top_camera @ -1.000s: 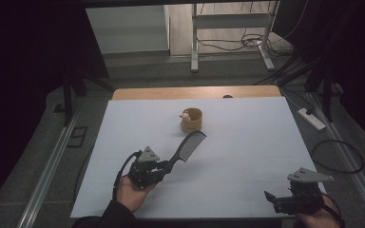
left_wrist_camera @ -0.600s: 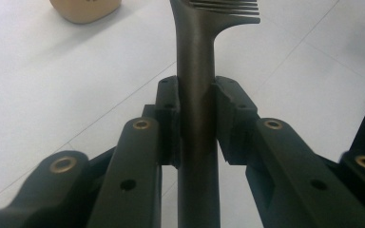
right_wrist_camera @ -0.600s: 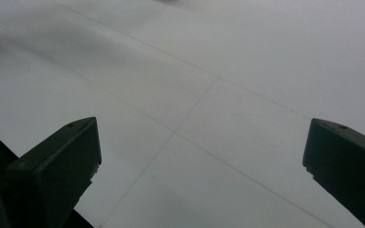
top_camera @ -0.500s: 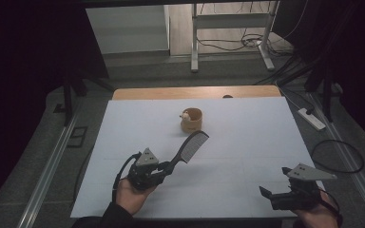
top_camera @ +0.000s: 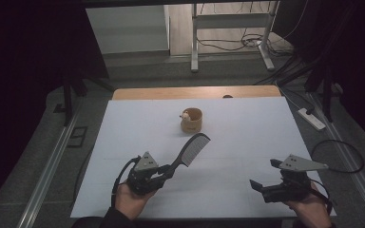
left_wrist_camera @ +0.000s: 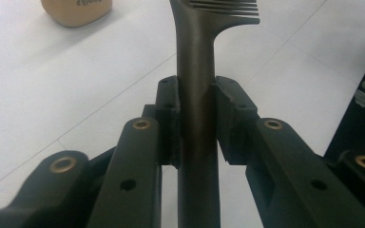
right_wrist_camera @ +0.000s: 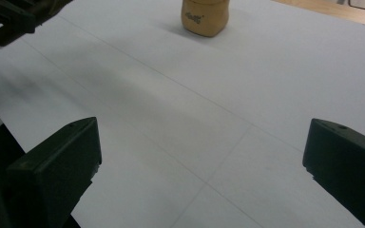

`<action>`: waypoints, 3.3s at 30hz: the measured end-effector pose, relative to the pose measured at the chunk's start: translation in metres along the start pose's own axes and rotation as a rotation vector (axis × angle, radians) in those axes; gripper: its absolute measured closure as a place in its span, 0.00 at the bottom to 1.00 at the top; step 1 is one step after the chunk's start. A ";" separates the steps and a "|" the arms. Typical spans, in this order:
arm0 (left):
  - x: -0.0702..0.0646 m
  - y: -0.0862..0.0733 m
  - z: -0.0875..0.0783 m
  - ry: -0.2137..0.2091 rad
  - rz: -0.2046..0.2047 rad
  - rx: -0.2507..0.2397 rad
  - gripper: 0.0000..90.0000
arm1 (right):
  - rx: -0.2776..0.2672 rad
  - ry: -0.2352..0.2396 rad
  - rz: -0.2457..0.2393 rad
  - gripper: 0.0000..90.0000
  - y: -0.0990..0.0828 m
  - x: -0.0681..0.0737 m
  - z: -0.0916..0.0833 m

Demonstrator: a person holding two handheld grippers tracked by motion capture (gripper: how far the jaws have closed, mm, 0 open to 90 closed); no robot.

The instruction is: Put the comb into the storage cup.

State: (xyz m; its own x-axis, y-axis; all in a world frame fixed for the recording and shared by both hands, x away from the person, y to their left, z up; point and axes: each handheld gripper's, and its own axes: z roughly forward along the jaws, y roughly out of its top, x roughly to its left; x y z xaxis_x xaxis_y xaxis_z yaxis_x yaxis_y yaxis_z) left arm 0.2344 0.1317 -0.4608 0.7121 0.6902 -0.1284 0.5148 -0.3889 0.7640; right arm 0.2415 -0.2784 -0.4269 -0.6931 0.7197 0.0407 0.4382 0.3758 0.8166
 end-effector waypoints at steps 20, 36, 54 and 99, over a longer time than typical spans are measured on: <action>-0.004 -0.002 -0.001 -0.022 0.008 0.004 0.80 | -0.017 0.109 0.062 0.00 0.034 0.004 0.035; -0.004 0.000 0.004 -0.029 0.018 0.015 0.80 | 0.002 0.160 0.054 0.00 0.049 0.001 0.051; -0.004 0.000 0.007 -0.038 0.026 0.007 0.80 | 0.032 0.180 0.098 0.00 0.064 0.001 0.065; -0.013 0.002 0.008 -0.089 0.106 -0.110 0.80 | 0.092 0.383 0.331 0.00 0.105 0.003 0.114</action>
State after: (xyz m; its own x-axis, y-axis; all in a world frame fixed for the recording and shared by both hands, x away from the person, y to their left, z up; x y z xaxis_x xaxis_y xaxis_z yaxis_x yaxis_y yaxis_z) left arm 0.2301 0.1171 -0.4625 0.8013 0.5906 -0.0953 0.3830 -0.3841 0.8401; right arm 0.3508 -0.1706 -0.4065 -0.6609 0.5498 0.5108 0.7064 0.2260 0.6707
